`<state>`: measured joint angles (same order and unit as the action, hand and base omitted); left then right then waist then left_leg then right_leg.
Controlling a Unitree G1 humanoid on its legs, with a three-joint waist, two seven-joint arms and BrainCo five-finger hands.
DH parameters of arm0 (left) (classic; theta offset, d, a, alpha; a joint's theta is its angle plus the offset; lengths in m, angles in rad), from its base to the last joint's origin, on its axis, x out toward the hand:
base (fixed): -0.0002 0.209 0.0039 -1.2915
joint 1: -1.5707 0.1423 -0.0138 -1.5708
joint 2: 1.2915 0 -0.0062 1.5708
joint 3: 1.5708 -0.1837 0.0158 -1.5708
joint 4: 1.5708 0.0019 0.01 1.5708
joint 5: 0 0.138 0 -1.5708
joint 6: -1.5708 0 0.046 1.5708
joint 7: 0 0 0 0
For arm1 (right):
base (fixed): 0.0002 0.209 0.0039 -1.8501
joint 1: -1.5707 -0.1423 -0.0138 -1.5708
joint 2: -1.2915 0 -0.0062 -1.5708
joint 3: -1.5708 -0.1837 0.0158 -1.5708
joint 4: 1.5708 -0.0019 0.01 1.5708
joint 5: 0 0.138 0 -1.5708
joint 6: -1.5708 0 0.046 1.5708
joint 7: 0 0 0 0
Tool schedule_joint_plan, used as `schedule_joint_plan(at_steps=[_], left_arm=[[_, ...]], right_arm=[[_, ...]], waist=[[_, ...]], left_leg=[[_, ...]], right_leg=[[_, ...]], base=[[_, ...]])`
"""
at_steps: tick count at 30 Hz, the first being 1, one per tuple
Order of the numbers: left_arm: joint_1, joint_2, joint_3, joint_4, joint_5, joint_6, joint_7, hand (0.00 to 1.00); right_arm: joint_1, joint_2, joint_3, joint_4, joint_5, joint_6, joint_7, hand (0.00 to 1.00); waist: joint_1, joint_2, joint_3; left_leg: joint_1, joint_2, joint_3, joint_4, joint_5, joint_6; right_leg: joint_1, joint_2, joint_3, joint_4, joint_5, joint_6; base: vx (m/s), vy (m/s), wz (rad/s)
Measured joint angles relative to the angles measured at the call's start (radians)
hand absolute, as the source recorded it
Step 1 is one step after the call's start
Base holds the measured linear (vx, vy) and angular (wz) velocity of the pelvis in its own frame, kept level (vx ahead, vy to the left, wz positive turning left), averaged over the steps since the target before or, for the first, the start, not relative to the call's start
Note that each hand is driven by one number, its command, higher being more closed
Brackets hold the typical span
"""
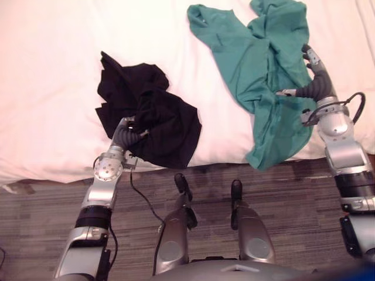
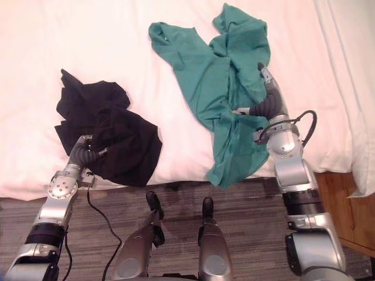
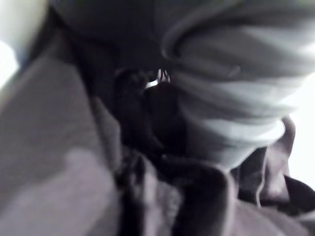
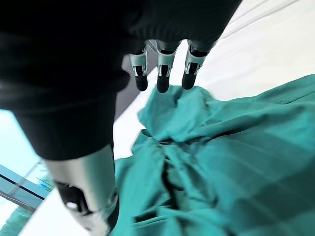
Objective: Tidy the bed and pick cloth on bed and put in laundry
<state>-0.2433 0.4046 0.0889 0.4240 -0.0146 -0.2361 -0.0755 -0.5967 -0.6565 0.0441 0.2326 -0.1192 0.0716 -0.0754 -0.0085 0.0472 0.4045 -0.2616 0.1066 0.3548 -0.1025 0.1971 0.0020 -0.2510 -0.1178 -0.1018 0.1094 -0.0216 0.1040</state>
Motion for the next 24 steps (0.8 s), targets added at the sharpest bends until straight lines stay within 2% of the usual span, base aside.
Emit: schedule_joint_plan(at_steps=[5,10,16,19,20,24], left_arm=[[0.038,-0.009,0.011,-0.037,-0.011,0.0,-0.028,1.0],[0.049,-0.012,0.008,-0.082,-0.011,-0.002,-0.036,1.0],[0.051,-0.015,-0.012,-0.089,-0.046,-0.002,-0.036,1.0],[0.058,-0.027,-0.013,-0.089,-0.053,-0.002,-0.035,1.0],[0.067,-0.028,-0.016,-0.089,-0.054,-0.002,-0.035,1.0],[0.114,-0.047,-0.018,-0.086,-0.053,-0.002,-0.031,1.0]], right_arm=[[-0.069,-0.002,0.012,0.119,0.009,0.039,0.007,0.0],[-0.126,-0.027,0.024,0.253,0.013,0.047,0.023,0.0],[-0.199,-0.076,0.057,0.319,-0.043,0.011,0.039,0.0],[-0.237,-0.106,0.081,0.35,-0.121,0.008,0.082,0.0],[-0.249,-0.115,0.082,0.354,-0.154,0.008,0.104,1.0],[-0.247,-0.122,0.084,0.352,-0.264,0.008,0.169,1.0]], waist=[[0.012,0.024,0.015],[0.024,0.041,0.029],[0.027,0.1,0.04],[0.028,0.128,0.038],[0.027,0.138,0.038],[0.035,0.151,0.034]], left_leg=[[-0.013,0.001,-0.027,0.0,0.005,-0.001],[-0.037,0.0,-0.055,0.004,0.013,-0.002],[-0.069,-0.005,-0.069,0.004,0.017,0.001],[-0.083,-0.005,-0.078,0.004,0.02,-0.002],[-0.09,-0.005,-0.089,0.004,0.021,-0.004],[-0.097,-0.001,-0.096,0.004,0.021,-0.014]], right_leg=[[0.002,0.002,-0.023,-0.001,-0.004,-0.004],[-0.009,0.002,-0.051,-0.004,-0.004,-0.005],[-0.035,-0.004,-0.066,-0.003,-0.004,-0.004],[-0.05,-0.005,-0.072,0.004,-0.004,-0.004],[-0.056,-0.005,-0.077,0.008,-0.006,-0.003],[-0.069,-0.006,-0.082,0.025,-0.012,-0.005]], base=[[0.04,-0.027,0.13],[0.06,-0.021,0.16],[0.03,-0.006,0.05],[0.0,-0.003,0.05],[-0.01,-0.003,0.09],[-0.01,-0.003,0.03]])
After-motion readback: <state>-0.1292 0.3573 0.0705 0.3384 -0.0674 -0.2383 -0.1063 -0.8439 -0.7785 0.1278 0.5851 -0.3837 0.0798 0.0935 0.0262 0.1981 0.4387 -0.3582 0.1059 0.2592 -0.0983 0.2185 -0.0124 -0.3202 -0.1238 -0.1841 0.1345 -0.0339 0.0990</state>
